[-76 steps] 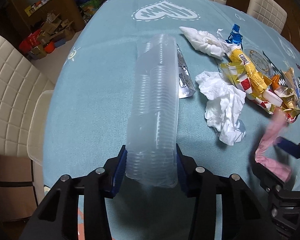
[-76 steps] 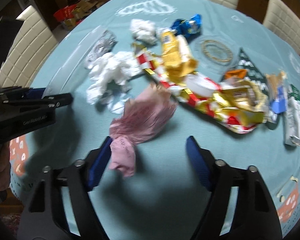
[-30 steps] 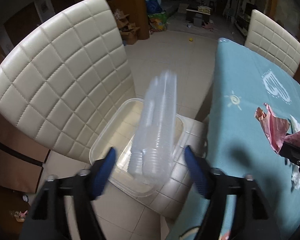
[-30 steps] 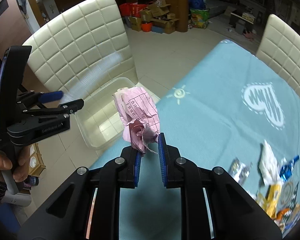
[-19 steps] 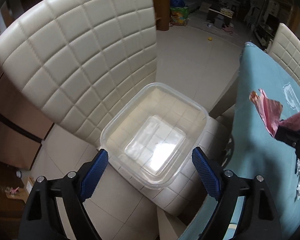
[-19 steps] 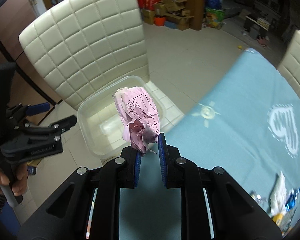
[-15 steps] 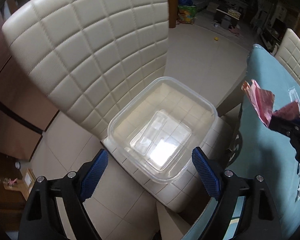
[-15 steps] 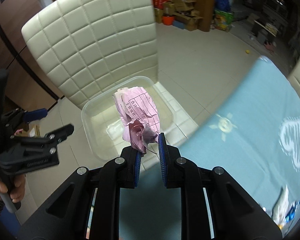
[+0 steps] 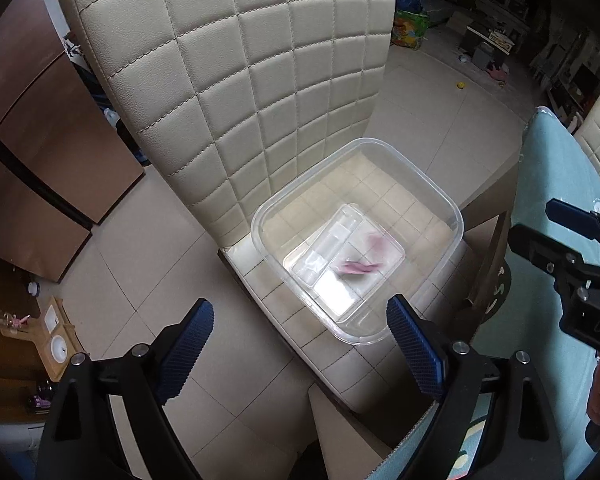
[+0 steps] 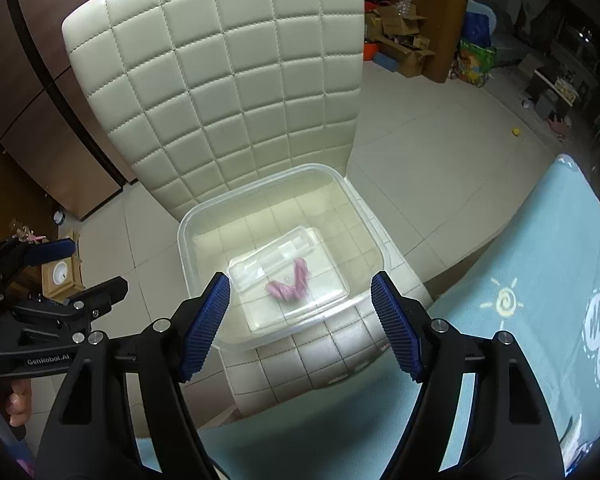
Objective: Collect trash
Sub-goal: 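Carry both items to the clear bin on the chair and release them, then move both tools back over the table trash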
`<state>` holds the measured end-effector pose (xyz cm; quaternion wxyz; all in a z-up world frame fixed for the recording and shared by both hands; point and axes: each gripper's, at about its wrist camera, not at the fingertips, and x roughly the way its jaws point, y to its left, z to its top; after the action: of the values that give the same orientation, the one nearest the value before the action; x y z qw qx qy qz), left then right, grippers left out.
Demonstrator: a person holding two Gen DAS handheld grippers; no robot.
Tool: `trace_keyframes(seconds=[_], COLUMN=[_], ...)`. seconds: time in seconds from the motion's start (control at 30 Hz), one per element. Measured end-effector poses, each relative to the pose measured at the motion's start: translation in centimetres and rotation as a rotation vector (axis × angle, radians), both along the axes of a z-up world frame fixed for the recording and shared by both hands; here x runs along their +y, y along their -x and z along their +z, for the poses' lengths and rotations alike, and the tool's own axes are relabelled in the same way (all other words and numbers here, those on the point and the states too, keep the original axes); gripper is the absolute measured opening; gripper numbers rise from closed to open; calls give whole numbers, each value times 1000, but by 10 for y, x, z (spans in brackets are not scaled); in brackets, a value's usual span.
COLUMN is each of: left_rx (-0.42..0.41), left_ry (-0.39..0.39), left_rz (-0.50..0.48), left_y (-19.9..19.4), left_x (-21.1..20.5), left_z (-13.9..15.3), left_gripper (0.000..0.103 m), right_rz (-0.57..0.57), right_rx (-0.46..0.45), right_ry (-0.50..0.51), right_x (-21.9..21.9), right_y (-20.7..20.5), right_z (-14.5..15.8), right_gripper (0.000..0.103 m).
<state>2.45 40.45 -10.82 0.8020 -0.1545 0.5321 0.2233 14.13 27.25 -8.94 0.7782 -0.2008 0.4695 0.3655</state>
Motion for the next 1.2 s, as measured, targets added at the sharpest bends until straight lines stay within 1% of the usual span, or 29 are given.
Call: trace_keyframes(seconds=[0.03,0.1,0.2,0.37,0.43,0.5,0.53,0.57,0.6,0.7,0.8,0.87,0.97,1.1,1.2], left_rx=[-1,-2,-3,-35,-51,-59,-65,-70,-74,-91,-99,-91,-61,-27,-21], left_ry=[-1,-5,-13,-27,-12,20,48,91,108,96,101,105,111,131,92], left_rz=[-5,-20,-50,-133,-171,-226,-250,-281,-297,-336,-388,-415,-476,-555,-617], left_y=[0,-1,-6,-16,-20,-25,-27,-29,-31,-32,-33,-34,-36,-35,-32], left_x=[-3,-10,-26,-63,-77,-94,-102,-112,-121,-153,-187,-205,-251,-301,-337], left_z=[1,4,10,27,33,37,38,39,40,48,52,51,46,38,35], left_gripper=[88,89,90,91,93,94,94,95,96,96,96,96,96,96,96], right_rz=[-9,-39,-87,-190,-224,-263,-279,-300,-316,-364,-432,-486,-567,-664,-727], right_rx=[-4,-15,-36,-57,-75,-89,-94,-101,-104,-112,-108,-83,-60,-45,-38], right_ry=[3,0,-4,-27,-33,-42,-45,-48,-50,-48,-47,-48,-38,-23,4], right_x=[-5,-20,-45,-94,-113,-134,-144,-155,-166,-200,-243,-276,-322,-382,-423], right_y=[2,5,10,14,17,22,25,28,32,43,56,65,78,92,105], right_z=[1,6,14,32,39,46,48,51,54,59,58,53,45,35,26], right_gripper=[78,85,91,95,97,98,98,99,99,99,100,100,100,100,100])
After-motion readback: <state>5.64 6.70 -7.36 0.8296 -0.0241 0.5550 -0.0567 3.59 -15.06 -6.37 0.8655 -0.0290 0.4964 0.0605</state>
